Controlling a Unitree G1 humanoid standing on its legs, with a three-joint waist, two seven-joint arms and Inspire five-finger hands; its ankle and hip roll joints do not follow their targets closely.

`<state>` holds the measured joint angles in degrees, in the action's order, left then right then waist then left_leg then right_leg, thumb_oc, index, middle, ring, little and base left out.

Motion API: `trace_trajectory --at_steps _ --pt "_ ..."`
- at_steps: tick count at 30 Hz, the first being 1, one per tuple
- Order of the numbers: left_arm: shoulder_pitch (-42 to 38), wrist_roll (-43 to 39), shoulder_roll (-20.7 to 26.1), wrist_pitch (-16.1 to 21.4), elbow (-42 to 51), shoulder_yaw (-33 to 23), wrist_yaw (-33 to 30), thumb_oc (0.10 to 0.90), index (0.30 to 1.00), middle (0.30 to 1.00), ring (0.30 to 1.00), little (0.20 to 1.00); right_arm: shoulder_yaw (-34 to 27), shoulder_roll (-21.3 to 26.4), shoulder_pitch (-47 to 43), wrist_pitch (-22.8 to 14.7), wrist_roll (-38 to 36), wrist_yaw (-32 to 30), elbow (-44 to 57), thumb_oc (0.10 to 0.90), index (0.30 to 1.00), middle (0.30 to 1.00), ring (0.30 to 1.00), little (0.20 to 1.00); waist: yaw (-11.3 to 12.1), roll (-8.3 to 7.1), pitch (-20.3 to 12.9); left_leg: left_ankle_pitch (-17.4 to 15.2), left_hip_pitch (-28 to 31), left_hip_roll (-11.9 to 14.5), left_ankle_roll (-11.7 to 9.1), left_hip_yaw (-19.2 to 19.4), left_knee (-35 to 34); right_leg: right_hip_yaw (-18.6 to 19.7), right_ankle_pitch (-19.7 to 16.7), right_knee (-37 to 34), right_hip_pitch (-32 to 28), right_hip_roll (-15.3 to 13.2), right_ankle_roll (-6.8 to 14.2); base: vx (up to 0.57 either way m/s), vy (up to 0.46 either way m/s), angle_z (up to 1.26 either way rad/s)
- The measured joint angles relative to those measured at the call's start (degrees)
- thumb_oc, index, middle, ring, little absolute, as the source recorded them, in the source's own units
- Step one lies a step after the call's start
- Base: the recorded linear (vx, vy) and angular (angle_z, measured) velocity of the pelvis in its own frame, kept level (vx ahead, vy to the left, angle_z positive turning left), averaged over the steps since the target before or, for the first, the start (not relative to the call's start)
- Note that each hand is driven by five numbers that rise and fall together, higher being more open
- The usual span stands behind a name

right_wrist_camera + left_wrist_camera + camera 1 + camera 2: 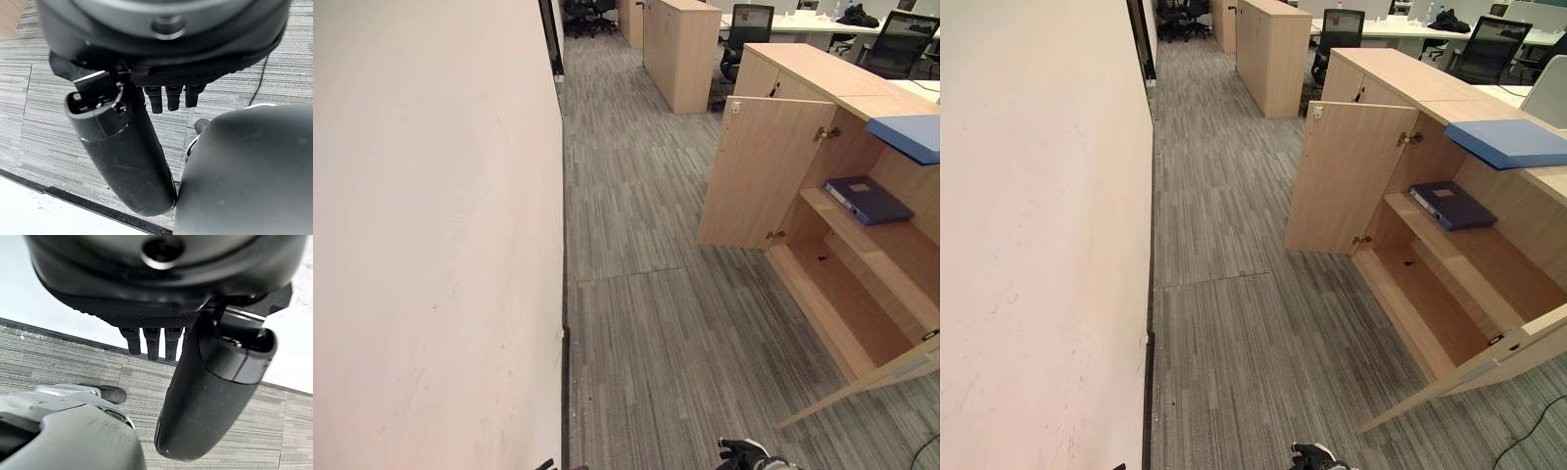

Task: Put the empty folder in the office cabinet

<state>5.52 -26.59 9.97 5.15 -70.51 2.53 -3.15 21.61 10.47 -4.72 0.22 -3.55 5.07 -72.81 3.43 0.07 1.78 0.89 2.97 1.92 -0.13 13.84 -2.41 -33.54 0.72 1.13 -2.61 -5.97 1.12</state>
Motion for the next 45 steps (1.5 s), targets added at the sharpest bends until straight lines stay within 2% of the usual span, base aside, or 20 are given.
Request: trace_trajectory --at_steps 14,34,40,42,44,45 --pt "-0.4 2.9 0.2 -0.1 -1.6 0.7 0.1 0.800 0.900 0.900 0.900 0.900 0.0 0.0 -0.1 0.0 0.0 0.6 0.0 0.800 0.900 0.900 0.900 0.900 -0.1 -0.14 0.1 -0.1 0.2 0.0 -0.1 0.1 -0.1 0.2 0.0 -0.1 0.0 0.1 0.0 0.00 0.000 0.00" --pt "-1.5 6.7 0.5 -0.5 -2.8 1.8 0.2 0.800 0.900 0.900 0.900 0.900 0.0 0.1 -0.2 0.2 0.6 0.4 0.0 0.800 0.900 0.900 0.900 0.900 -0.1 0.50 0.4 -0.2 0.2 0.1 -0.2 0.0 -0.1 -0.1 0.1 -0.2 -0.6 0.1 0.0 0.01 -0.011 0.00" --pt "-1.9 6.1 0.7 -1.4 -3.4 0.4 1.3 0.800 0.900 0.900 0.900 0.900 0.0 0.1 -0.3 0.3 0.6 0.8 -0.1 0.800 0.900 0.900 0.900 0.900 -0.1 -0.12 0.2 -0.4 0.3 0.4 -0.5 -0.1 0.2 0.0 0.2 -0.1 -0.8 0.5 -0.1 0.05 -0.117 -0.01" --pt "-2.5 4.2 1.2 -1.5 -4.0 -0.3 1.3 0.800 0.900 0.900 0.900 0.900 0.1 -0.1 -0.6 0.4 0.6 0.9 -0.3 0.800 0.900 0.900 0.900 0.900 0.1 -1.05 1.1 -1.3 -0.1 1.1 -1.2 0.1 3.2 0.3 1.1 0.5 -0.8 0.6 -0.4 -0.01 -0.161 -0.03" --pt "-3.1 2.5 1.9 -1.4 -4.8 -1.1 1.3 0.800 0.900 0.900 0.900 0.900 0.1 -0.4 -1.3 0.3 0.5 0.9 -1.1 0.800 0.900 0.900 0.900 0.900 0.2 -2.02 2.4 -2.6 -1.6 2.2 -2.9 0.1 7.3 0.4 2.5 2.2 -0.4 0.6 -1.0 0.01 -0.223 -0.02" --pt "-3.7 0.8 2.5 -1.4 -5.3 -2.4 1.3 0.800 0.900 0.900 0.900 0.900 0.0 -1.0 -2.0 0.3 0.0 0.9 -2.1 0.800 0.900 0.900 0.900 0.900 0.7 -3.16 3.1 -3.8 -3.8 3.0 -3.9 0.1 12.5 1.1 3.7 3.4 0.1 0.6 -2.1 0.03 -0.167 -0.11"
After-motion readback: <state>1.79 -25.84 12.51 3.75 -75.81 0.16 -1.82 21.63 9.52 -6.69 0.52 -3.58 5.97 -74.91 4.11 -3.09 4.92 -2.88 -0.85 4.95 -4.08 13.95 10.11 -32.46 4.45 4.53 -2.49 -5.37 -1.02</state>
